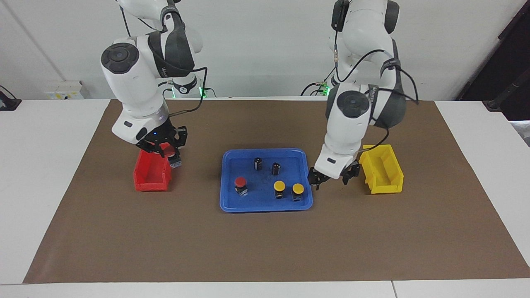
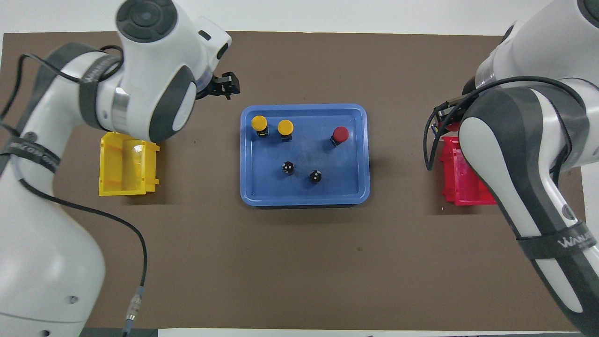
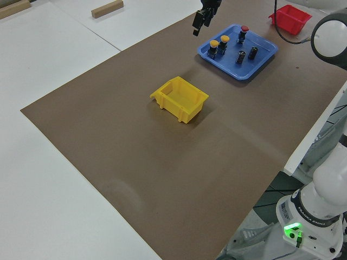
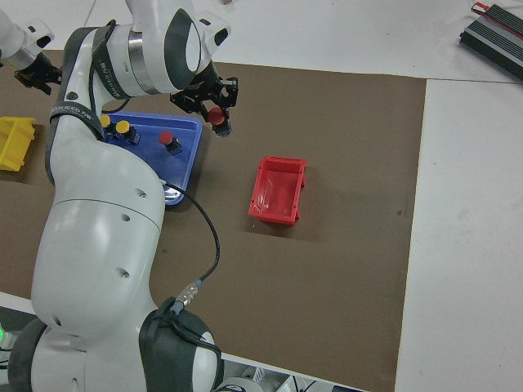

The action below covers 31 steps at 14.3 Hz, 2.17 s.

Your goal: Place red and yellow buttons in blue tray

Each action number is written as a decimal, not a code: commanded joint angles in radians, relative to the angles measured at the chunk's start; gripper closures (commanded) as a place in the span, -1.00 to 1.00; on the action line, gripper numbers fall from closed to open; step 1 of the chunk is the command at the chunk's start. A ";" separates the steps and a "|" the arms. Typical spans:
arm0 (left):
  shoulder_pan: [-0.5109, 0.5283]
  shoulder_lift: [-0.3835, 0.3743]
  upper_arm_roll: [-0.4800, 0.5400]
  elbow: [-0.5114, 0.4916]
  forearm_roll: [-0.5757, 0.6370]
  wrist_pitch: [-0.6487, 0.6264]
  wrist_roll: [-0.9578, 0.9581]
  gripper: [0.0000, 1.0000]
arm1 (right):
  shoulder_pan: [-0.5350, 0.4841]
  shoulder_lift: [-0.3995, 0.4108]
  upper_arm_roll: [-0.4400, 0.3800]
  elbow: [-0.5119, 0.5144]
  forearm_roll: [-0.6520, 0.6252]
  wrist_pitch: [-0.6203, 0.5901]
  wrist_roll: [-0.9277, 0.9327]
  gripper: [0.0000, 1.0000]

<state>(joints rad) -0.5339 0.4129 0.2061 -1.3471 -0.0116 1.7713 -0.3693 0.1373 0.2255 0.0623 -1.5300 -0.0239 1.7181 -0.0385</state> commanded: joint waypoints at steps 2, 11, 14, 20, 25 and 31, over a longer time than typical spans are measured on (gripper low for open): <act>0.103 -0.201 -0.004 -0.052 0.012 -0.192 0.176 -1.00 | 0.094 0.161 0.027 0.245 -0.004 -0.060 0.172 1.00; 0.267 -0.522 -0.004 -0.441 -0.005 -0.112 0.359 -1.00 | 0.289 0.517 0.030 0.588 -0.018 0.078 0.420 1.00; 0.255 -0.523 -0.005 -0.451 -0.005 -0.099 0.362 -1.00 | 0.295 0.520 0.033 0.535 -0.094 0.095 0.420 1.00; 0.267 -0.513 -0.005 -0.408 -0.004 -0.108 0.362 -1.00 | 0.298 0.502 0.036 0.449 -0.077 0.120 0.440 1.00; 0.268 -0.514 -0.005 -0.411 0.004 -0.099 0.360 -1.00 | 0.295 0.440 0.036 0.289 -0.064 0.225 0.448 1.00; 0.267 -0.514 -0.005 -0.412 0.004 -0.108 0.360 -1.00 | 0.289 0.399 0.036 0.171 -0.056 0.294 0.453 1.00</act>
<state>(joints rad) -0.2696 -0.0895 0.2008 -1.7517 -0.0137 1.6592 -0.0182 0.4371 0.6823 0.0911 -1.2573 -0.0934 1.9649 0.3943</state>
